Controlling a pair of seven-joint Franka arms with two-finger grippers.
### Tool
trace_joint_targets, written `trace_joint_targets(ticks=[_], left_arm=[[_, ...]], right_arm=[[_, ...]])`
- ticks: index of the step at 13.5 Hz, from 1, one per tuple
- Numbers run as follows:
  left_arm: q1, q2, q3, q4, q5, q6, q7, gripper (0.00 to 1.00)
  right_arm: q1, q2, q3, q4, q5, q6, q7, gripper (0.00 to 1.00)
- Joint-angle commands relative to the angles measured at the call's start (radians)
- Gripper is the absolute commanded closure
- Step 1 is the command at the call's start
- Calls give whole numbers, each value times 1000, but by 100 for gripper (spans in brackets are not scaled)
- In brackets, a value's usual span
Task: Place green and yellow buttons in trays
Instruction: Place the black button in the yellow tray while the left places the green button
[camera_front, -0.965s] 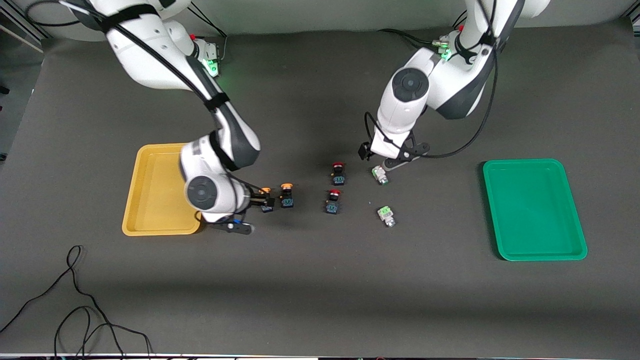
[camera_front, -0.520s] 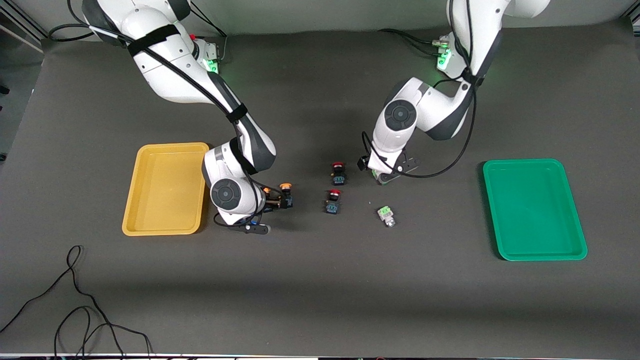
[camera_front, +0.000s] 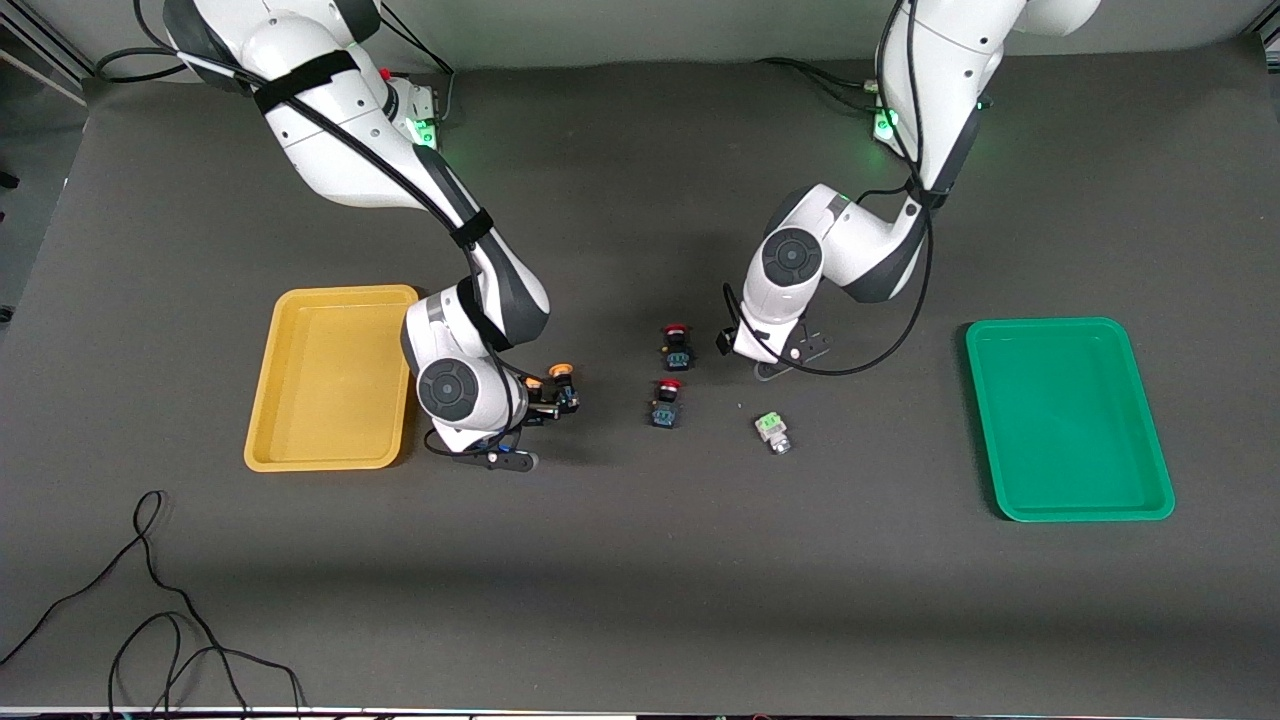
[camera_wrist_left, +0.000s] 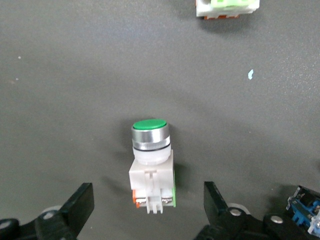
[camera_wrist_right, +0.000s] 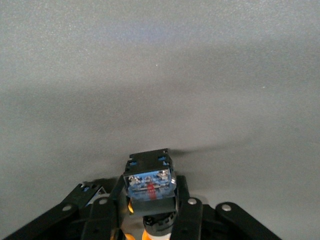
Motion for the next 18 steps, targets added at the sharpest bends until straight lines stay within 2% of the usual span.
trace_joint_targets(ticks=[1,2,3,4,7,8,11,14,16,18], left_arm=[[-6,13,7,19,43,3,-30,39],[-6,13,7,19,46,3,-30,63],[-5,11,7,20,47,7,-30,81],[-2,9,7,20,47,7,-32,83],[-2,-38,25,25,48,-16,-59,84],[-2,-81,25,27,47,-45,-64,84],[1,-246,23,77,34,-245,-70,85],[15,-348,20,189,-2,-477,-33,84],[38,-360,30,287,-70,-650,49,85],[151,-385,33,300,-72,-726,275,84]], right_arm=[[2,-13,-6,-1,9,5,-10,100],[-1,-40,-10,-1,9,-11,-12,100],[-7,-74,-13,2,9,-58,-20,100],[-16,-115,-24,7,9,-116,-23,100],[-16,-255,-114,4,7,-314,-122,100],[-13,-287,-162,2,7,-371,-194,100],[-10,-333,-330,-10,6,-492,-457,100],[-8,-349,-423,-83,6,-483,-618,100],[-11,-343,-429,-132,-44,-428,-648,100],[-11,-344,-429,-215,-52,-335,-664,100]])
